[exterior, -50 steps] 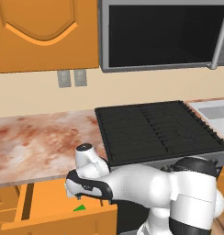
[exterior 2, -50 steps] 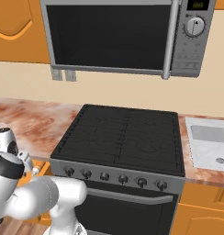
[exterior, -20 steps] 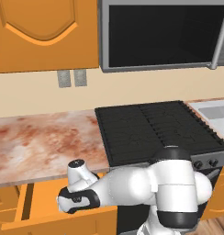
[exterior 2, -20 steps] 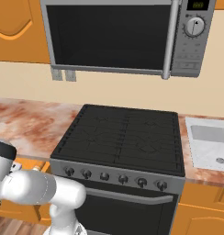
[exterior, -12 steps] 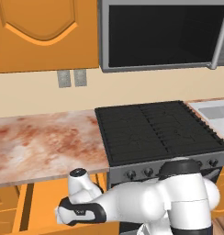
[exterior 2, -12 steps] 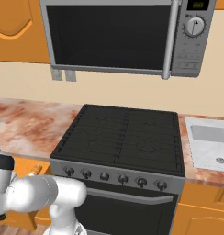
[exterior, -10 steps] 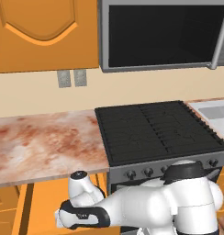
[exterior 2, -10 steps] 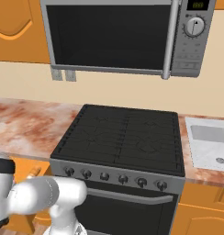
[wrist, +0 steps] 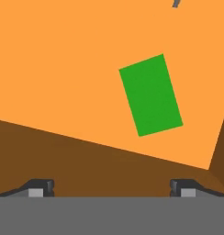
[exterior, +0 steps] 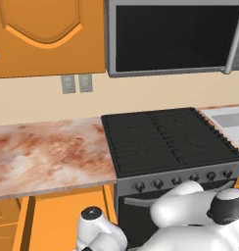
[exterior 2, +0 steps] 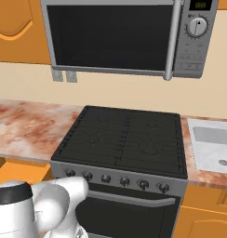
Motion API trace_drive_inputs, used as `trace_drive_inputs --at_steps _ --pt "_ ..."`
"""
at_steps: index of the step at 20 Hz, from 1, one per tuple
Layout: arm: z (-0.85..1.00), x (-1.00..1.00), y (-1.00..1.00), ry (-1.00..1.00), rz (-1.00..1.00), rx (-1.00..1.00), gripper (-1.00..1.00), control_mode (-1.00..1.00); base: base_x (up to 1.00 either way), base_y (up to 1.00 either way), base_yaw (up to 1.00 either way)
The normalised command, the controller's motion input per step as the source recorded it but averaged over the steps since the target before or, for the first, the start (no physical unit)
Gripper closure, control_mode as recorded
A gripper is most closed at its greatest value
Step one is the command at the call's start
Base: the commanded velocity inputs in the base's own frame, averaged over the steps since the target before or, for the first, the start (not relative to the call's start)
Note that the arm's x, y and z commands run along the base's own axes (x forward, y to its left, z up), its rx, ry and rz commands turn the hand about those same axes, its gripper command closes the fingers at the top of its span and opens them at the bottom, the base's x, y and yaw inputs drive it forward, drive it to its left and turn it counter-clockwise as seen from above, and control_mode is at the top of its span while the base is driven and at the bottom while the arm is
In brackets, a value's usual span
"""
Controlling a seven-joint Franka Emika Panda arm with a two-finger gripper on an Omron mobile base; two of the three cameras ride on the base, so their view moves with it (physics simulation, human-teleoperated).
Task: Restock the sink supplies by placing the sponge and soap dispenser on the counter and next to the sink. Make sure the soap dispenser is upright.
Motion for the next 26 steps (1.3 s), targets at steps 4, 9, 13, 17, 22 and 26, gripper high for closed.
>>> trace_drive_inputs --at_steps 4,9,13,17,22,26 --pt "0.51 -0.88 0.00 -0.13 0.00 0.00 -1.00 -1.00 0.00 0.00 0.00" --pt "0.96 0.30 -0.01 0.07 -0.03 0.00 -1.00 -1.00 0.00 0.00 0.00" --pt "0.75 0.87 -0.16 0.24 -0.08 0.00 -1.00 -1.00 0.00 0.00 0.00" --pt "0.06 0.69 -0.10 0.12 -0.01 0.00 -1.00 -1.00 0.00 0.00 0.00" --pt "0.00 0.60 -0.02 0.02 0.00 -0.01 -1.00 -1.00 0.00 0.00 0.00" --pt "0.00 0.43 0.03 0.04 -0.02 -0.09 -1.00 -1.00 0.00 0.00 0.00"
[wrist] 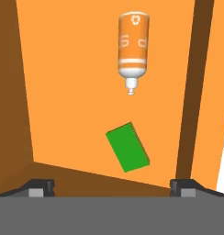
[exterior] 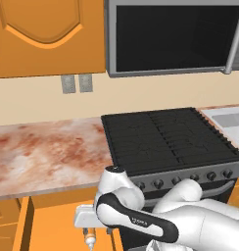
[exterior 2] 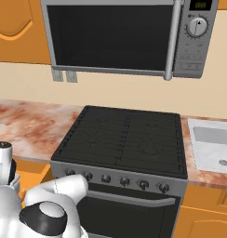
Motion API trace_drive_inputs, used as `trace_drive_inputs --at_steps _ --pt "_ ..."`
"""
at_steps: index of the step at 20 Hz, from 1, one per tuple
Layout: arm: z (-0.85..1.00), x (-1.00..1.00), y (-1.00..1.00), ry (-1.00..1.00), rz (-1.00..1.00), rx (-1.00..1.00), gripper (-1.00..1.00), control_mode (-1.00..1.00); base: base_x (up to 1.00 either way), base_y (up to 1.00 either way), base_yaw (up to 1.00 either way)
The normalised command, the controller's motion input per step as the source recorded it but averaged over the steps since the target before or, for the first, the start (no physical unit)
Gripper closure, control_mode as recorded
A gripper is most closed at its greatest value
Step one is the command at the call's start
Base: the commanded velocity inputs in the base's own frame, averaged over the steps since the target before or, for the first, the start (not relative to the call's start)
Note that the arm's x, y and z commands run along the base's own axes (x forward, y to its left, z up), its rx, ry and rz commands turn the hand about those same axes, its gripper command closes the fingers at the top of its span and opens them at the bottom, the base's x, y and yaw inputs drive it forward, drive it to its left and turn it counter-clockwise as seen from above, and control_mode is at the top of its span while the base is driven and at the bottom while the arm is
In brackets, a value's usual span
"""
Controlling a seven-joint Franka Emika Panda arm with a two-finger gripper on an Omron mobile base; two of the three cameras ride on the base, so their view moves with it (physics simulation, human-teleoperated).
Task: Restock the sink supplies by placing the sponge and soap dispenser on the counter and next to the sink. Make sure the soap dispenser is upright.
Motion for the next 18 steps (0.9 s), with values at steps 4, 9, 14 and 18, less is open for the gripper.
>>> trace_drive_inputs --at_steps 4,9,14,18 --pt "-0.06 0.13 0.01 0.02 -0.02 -0.10 -1.00 -1.00 0.00 0.00 0.00" --pt "-0.08 0.18 0.00 0.01 0.00 -0.12 -1.00 -1.00 0.00 0.00 0.00" --pt "-0.11 0.39 0.00 0.04 0.00 -0.13 -1.00 -1.00 0.00 0.00 0.00" --pt "-0.19 0.35 0.00 0.02 0.00 -0.10 -1.00 -1.00 0.00 0.00 0.00"
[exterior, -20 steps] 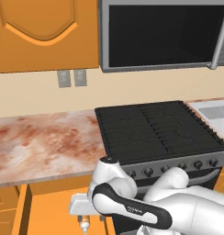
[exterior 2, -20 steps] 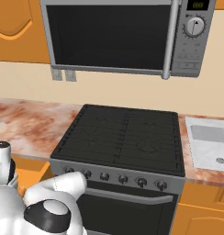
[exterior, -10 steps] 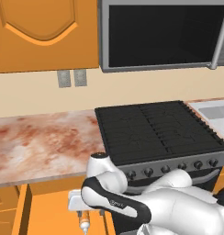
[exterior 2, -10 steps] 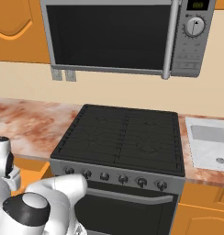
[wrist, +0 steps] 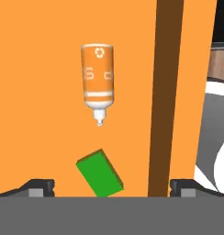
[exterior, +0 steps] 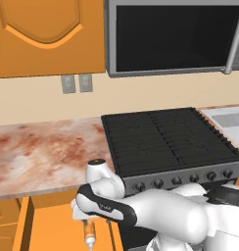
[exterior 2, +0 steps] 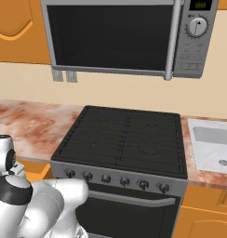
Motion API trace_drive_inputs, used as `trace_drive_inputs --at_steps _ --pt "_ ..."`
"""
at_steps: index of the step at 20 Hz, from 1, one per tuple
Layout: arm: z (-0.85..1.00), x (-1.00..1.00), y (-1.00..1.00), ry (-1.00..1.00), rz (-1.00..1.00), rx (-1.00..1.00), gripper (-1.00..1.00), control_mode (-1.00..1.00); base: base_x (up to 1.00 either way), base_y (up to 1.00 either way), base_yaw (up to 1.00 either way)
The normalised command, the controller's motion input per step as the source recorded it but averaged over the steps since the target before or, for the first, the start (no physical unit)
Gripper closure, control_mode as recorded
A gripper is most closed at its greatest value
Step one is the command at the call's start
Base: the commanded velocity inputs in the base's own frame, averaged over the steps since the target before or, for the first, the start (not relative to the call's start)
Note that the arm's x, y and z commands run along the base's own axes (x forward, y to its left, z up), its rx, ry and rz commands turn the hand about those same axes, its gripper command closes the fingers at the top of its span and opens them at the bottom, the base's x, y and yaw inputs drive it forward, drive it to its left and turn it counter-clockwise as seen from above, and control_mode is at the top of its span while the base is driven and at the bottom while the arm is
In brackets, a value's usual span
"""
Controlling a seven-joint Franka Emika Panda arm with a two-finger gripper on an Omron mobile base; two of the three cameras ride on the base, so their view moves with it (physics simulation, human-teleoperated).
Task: Restock the sink supplies by placing the sponge and soap dispenser on the counter and next to the sink. Make sure the soap dispenser is upright.
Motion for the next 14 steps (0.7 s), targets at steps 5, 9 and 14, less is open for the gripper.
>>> trace_drive_inputs --at_steps 5,9,14 --pt "-0.28 0.21 0.00 0.00 0.00 -0.08 -1.00 -1.00 0.00 0.00 0.00" --pt "-0.30 0.11 0.00 0.00 0.00 -0.10 -1.00 -1.00 0.00 0.00 0.00" --pt "-0.28 0.01 0.00 -0.02 0.00 -0.12 -1.00 -1.00 0.00 0.00 0.00"
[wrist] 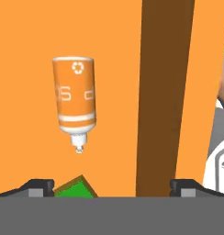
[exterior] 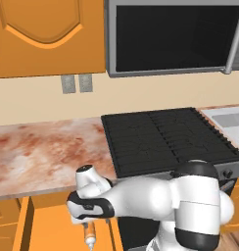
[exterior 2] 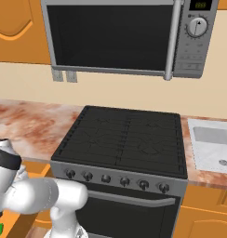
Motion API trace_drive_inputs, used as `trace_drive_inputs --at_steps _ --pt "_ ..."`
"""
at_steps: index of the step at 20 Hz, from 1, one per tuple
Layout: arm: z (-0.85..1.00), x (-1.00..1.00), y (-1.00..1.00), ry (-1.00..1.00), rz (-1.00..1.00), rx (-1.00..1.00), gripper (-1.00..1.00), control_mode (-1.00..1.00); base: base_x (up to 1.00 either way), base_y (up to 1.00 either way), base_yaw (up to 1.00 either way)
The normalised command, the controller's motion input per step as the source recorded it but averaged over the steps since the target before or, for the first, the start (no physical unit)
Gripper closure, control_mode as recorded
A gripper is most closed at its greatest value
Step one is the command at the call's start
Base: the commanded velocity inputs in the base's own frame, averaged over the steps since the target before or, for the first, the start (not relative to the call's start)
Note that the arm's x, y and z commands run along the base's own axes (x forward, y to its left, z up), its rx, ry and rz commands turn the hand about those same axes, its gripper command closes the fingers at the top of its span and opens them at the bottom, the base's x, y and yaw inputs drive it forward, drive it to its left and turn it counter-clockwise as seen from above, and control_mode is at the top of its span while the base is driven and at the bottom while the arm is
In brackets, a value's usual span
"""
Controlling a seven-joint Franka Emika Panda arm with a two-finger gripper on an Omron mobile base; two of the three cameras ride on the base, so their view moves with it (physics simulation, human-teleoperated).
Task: Restock the sink supplies by placing the sponge and soap dispenser on the counter and next to the sink. Make sure the soap dispenser is upright.
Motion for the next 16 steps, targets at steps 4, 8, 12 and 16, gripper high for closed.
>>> trace_drive_inputs --at_steps 4,8,12,16 --pt "-0.26 0.00 0.00 -0.01 0.00 -0.11 -1.00 -1.00 0.00 0.00 0.00" --pt "-0.19 0.02 0.00 0.00 0.00 -0.11 -1.00 -1.00 0.00 0.00 0.00" --pt "-0.14 0.09 0.02 0.00 0.00 -0.10 -1.00 -1.00 0.00 0.00 0.00" --pt "-0.11 0.09 0.03 0.00 0.00 -0.10 -1.00 -1.00 0.00 0.00 0.00"
